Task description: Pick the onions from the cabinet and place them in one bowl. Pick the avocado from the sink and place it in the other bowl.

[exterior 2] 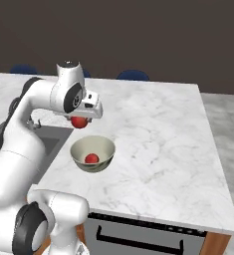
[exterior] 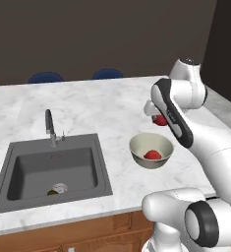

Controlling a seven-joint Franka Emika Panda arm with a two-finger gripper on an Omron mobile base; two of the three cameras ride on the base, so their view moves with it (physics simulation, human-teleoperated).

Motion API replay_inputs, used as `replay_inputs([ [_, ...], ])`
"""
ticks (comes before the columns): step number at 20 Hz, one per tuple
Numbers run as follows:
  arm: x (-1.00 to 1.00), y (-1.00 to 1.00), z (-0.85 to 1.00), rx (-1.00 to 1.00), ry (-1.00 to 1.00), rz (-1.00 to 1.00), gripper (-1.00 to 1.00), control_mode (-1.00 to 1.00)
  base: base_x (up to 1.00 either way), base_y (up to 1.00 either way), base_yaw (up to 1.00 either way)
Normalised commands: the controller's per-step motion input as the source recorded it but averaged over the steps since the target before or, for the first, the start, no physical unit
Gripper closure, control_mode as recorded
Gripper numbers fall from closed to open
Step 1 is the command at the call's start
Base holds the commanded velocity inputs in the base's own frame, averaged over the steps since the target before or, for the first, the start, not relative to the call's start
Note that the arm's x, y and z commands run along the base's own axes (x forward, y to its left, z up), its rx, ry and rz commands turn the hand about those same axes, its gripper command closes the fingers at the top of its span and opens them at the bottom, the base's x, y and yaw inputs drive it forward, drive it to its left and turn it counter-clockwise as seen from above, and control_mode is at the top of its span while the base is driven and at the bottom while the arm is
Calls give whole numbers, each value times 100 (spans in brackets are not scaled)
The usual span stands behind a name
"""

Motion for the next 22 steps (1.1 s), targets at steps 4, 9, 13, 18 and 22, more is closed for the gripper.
replay_inputs([
  [4,18,0,-42,-1,12,1,100,-100,0,0,0],
  [9,12,0,-44,-2,15,0,100,-100,0,0,0],
  [13,25,0,-38,0,13,0,100,-100,0,0,0],
  [18,33,-3,-22,0,5,0,100,-100,0,0,0],
  [22,35,-3,-24,0,1,0,100,-100,0,0,0],
])
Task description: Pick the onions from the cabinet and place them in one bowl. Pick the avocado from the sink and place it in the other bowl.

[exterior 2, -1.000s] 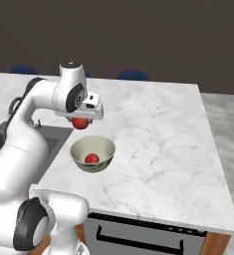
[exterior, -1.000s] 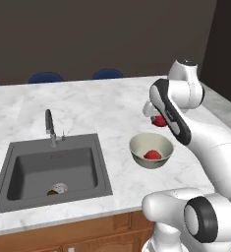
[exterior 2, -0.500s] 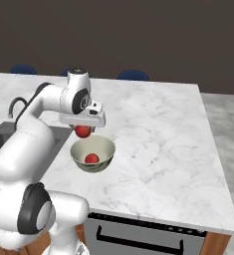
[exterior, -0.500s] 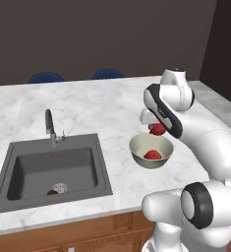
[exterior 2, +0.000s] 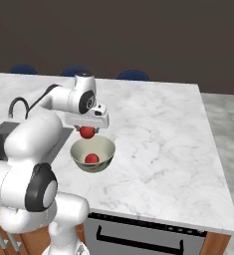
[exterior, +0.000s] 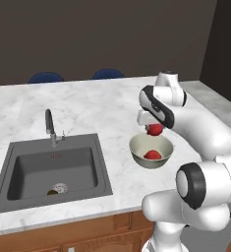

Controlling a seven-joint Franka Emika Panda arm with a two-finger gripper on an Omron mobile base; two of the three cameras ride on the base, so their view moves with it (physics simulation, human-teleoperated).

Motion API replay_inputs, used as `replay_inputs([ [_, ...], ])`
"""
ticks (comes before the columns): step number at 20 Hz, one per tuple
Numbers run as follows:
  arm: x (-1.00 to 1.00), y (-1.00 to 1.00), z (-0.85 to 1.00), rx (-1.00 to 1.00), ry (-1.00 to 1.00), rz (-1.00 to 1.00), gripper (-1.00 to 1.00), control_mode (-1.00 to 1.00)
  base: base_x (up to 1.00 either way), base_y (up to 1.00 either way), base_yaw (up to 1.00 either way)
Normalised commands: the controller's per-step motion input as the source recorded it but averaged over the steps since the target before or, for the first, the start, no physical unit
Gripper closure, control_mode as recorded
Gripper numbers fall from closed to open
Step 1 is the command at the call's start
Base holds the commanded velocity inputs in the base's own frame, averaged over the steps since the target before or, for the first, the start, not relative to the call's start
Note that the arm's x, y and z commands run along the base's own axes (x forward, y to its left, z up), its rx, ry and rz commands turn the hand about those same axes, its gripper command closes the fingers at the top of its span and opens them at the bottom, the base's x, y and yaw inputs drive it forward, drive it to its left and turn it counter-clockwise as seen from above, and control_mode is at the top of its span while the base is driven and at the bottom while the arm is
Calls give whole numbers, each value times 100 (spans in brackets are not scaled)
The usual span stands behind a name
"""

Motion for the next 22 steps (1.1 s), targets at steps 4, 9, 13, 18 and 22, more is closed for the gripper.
replay_inputs([
  [4,13,-1,-20,0,3,0,100,-100,0,0,0],
  [9,6,-1,-26,0,5,0,100,-100,0,0,0],
  [13,0,-1,-21,0,4,0,100,-100,0,0,0],
  [18,0,-2,-11,0,3,0,100,-100,0,0,0],
  [22,0,0,-10,0,3,0,100,-100,0,0,0],
])
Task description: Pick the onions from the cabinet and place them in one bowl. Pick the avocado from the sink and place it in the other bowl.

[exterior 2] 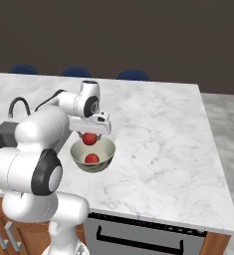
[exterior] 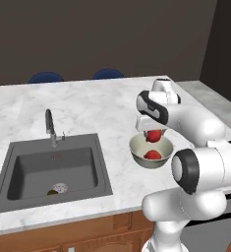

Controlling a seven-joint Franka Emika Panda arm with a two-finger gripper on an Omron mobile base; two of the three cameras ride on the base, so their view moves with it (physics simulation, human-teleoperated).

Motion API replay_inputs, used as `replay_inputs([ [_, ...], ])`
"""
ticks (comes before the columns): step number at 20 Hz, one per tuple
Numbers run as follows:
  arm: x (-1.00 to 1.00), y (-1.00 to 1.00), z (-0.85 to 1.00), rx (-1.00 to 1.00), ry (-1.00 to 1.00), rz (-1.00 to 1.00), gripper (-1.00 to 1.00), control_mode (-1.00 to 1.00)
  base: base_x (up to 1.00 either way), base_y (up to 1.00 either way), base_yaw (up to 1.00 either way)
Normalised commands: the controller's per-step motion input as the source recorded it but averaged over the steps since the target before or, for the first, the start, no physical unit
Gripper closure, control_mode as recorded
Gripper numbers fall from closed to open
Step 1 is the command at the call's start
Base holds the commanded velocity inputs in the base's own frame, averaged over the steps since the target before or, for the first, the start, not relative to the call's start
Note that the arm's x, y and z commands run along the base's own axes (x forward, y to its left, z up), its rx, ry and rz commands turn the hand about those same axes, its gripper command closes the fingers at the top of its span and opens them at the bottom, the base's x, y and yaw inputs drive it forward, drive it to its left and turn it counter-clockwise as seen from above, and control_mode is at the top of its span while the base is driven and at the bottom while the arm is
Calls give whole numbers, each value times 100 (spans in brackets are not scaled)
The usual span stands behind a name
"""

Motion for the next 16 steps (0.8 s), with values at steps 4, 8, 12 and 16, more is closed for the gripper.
replay_inputs([
  [4,-2,-5,-9,0,2,0,100,-100,0,0,0],
  [8,-3,-5,-12,0,0,0,100,-100,0,0,0],
  [12,-1,-7,-15,0,0,0,100,-100,0,0,0],
  [16,0,-1,-19,0,0,0,100,-100,0,0,0],
])
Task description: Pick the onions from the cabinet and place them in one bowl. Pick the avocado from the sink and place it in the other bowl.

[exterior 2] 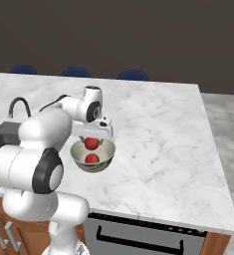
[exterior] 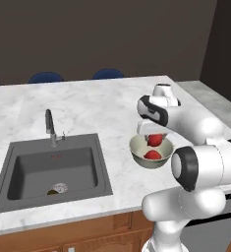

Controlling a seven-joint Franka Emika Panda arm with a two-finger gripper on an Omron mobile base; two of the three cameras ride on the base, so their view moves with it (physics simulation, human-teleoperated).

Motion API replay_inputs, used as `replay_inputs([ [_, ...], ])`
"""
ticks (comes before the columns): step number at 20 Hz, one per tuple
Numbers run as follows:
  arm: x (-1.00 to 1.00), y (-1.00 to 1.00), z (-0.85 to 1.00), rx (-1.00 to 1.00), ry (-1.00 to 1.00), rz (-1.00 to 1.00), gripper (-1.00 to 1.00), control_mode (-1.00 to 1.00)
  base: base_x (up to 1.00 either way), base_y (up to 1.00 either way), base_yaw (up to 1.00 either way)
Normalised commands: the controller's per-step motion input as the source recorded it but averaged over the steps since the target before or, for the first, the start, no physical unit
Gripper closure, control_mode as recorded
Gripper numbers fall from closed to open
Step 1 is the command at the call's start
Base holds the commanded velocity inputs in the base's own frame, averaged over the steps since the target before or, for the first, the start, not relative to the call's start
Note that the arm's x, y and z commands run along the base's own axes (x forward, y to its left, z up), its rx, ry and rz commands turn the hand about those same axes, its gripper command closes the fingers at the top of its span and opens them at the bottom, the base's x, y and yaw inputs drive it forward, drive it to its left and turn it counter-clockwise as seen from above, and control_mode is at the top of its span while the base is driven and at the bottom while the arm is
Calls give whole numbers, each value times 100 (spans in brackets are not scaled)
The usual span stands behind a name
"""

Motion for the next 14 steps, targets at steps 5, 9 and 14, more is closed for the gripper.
replay_inputs([
  [5,0,0,-25,0,0,0,100,-100,0,0,0],
  [9,0,0,-19,0,1,0,100,-100,0,0,0],
  [14,0,0,-12,0,2,0,100,-100,0,0,0],
])
